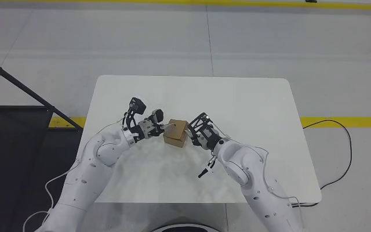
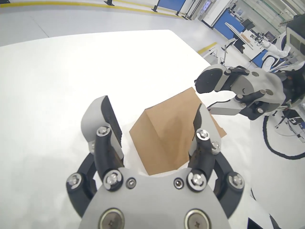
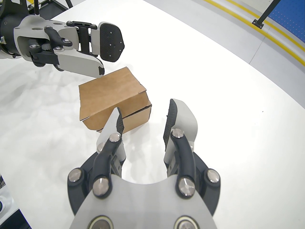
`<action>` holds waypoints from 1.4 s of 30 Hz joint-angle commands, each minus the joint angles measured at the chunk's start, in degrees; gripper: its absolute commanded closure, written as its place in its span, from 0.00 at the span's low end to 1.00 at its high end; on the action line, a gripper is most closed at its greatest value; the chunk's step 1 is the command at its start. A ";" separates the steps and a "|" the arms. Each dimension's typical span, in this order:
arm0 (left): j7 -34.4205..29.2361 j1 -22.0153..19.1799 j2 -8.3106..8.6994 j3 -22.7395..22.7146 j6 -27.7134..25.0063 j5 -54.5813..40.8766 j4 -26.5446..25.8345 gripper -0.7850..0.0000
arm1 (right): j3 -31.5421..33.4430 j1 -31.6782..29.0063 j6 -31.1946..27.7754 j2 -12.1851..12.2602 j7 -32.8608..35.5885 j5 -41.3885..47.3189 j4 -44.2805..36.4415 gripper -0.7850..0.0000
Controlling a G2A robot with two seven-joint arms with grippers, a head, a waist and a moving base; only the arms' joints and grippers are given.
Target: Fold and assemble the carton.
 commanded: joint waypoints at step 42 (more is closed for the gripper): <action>-13.18 -0.77 0.89 1.72 1.90 -12.50 -0.03 0.40 | -0.18 0.14 -0.02 -0.17 0.26 -0.23 0.19 0.45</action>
